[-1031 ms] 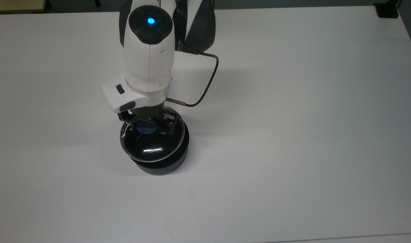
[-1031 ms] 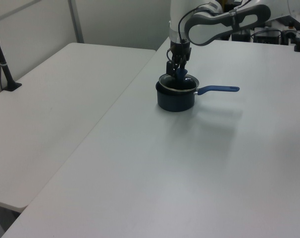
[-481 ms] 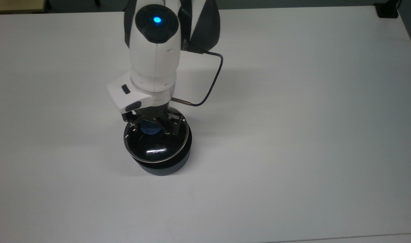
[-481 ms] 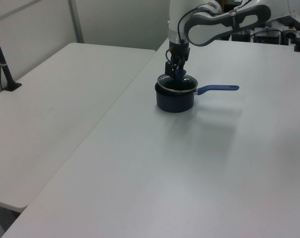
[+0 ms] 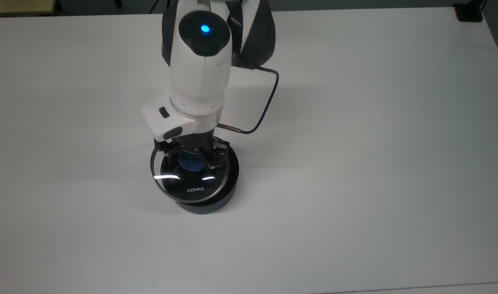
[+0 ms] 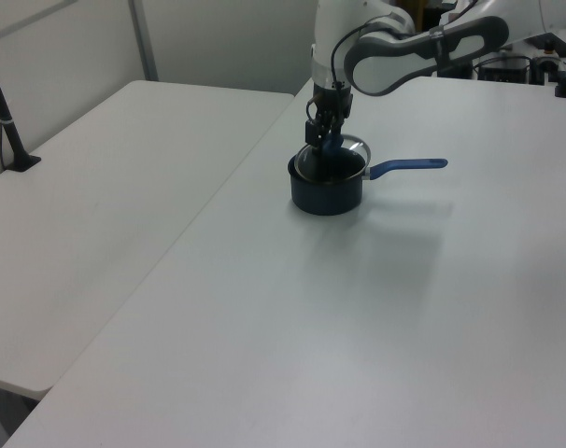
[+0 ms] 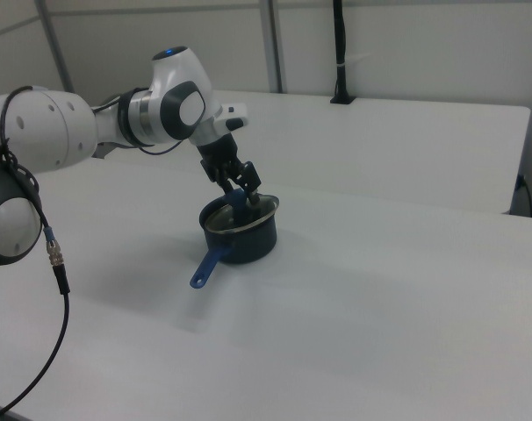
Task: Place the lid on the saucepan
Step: 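Lower the lid onto the saucepan rim and settle it, then open the gripper and raise it away from the lid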
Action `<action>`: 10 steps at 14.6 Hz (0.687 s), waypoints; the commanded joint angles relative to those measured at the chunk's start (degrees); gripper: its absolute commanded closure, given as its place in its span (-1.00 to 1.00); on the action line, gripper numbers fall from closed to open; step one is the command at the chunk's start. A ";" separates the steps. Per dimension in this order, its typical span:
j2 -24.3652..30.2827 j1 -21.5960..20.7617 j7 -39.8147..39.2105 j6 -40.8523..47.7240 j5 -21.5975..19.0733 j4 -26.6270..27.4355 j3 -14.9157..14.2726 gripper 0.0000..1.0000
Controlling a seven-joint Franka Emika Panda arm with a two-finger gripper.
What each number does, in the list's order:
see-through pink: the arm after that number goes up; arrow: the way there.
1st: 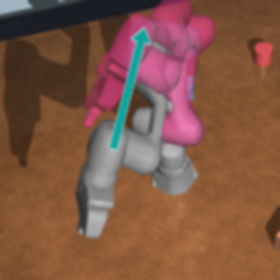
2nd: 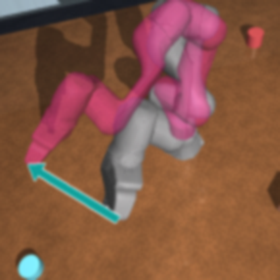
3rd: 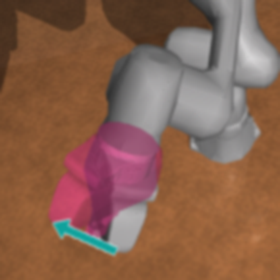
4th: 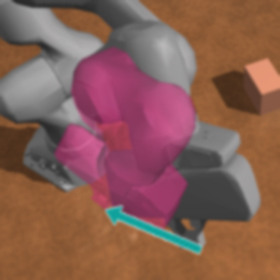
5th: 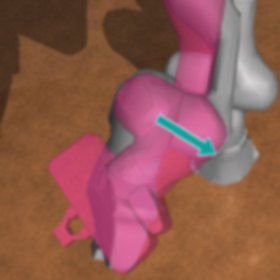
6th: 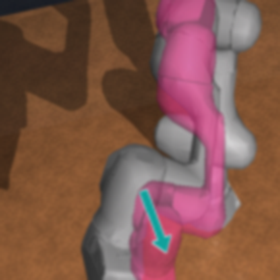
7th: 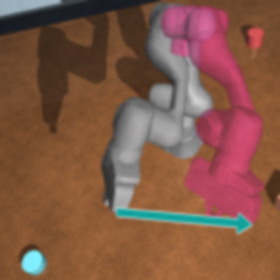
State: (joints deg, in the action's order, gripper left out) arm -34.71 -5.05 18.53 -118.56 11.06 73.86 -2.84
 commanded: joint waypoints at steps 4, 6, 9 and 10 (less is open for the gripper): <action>-0.89 -1.10 1.86 -0.71 2.48 -0.65 -0.15 -1.00; 1.64 -0.49 1.86 0.16 1.87 -0.56 -0.06 -1.00; 7.79 3.36 1.86 4.90 0.46 0.05 1.33 -1.00; 10.42 5.29 1.86 6.57 -0.50 0.14 2.21 -1.00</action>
State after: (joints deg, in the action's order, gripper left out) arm -32.86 -4.19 19.70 -117.31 12.26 71.93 -2.92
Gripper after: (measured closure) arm 0.000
